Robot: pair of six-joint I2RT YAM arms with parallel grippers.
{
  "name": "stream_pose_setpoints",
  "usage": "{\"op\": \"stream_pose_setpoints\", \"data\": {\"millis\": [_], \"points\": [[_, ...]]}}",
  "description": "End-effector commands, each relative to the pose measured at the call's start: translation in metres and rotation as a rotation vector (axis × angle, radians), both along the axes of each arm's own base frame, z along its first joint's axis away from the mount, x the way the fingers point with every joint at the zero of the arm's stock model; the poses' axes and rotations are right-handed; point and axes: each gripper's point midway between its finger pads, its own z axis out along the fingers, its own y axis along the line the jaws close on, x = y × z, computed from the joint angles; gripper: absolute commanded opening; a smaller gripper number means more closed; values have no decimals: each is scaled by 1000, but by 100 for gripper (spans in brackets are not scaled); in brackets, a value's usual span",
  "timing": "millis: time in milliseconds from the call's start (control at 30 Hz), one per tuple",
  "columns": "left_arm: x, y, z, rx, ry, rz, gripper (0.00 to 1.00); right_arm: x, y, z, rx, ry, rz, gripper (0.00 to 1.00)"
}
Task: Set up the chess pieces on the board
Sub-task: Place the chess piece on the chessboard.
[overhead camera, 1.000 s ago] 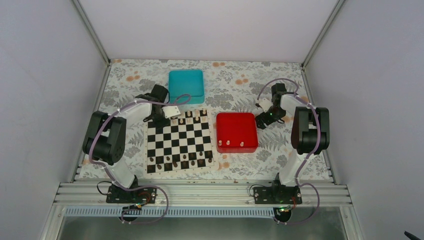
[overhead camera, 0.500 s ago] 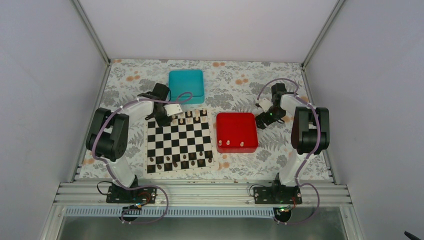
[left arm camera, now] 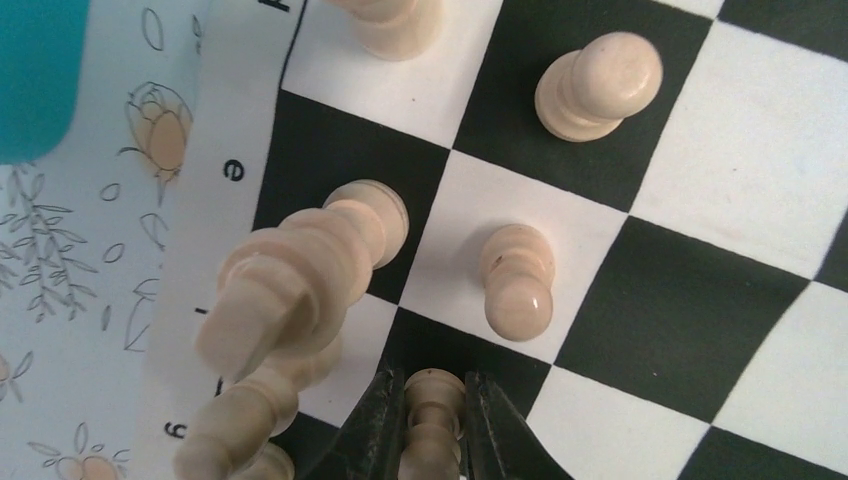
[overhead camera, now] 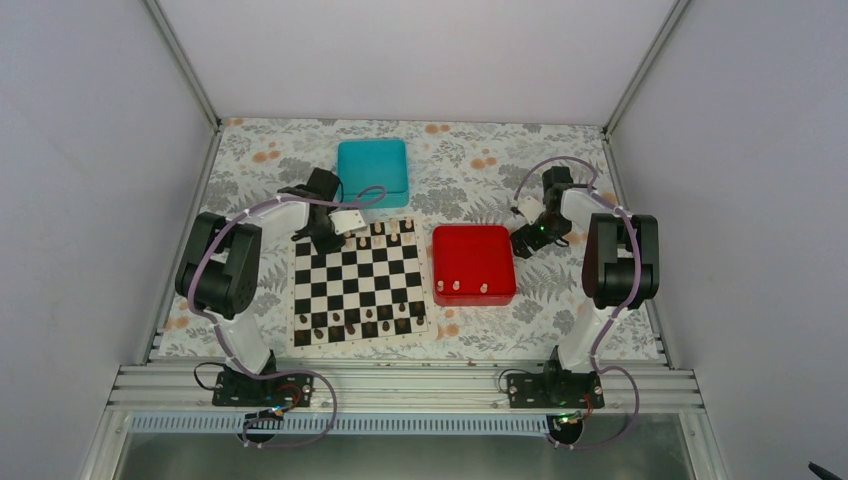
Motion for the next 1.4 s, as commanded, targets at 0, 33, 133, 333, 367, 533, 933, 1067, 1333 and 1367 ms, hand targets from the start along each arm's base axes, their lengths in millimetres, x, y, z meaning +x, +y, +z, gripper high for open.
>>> {"op": "stream_pose_setpoints", "data": {"millis": [0, 33, 133, 333, 367, 533, 933, 1067, 1333, 1367], "points": [[1, -1, -7, -6, 18, 8, 11, -26, -3, -25, 1, 118, -18, 100], [1, -1, -7, -5, 19, 7, 11, -26, -3, -25, 1, 117, -19, 100], [2, 0, -6, 2, 13, 9, 11, -26, -3, -25, 2, 117, -17, 100], [1, -1, -1, 1, 15, 2, 15, -26, -2, -25, 3, 118, -18, 100], [0, 0, 0, 3, 17, 1, 17, -26, -3, -25, 3, 118, -17, 100], [-2, 1, 8, 25, 13, -5, 22, -26, -3, -25, 3, 119, -16, 100], [-1, -12, 50, 46, -43, -40, 26, -26, -1, -25, 10, 118, -13, 100], [-9, -20, 77, 93, -63, -70, 27, -26, -1, -23, 8, 114, -10, 100], [-12, -72, 169, 19, -191, -151, 33, -5, -11, -2, -27, 7, -33, 100], [-12, -83, 179, -7, -210, -168, 34, -1, -13, 7, -26, -21, -37, 100]]}}
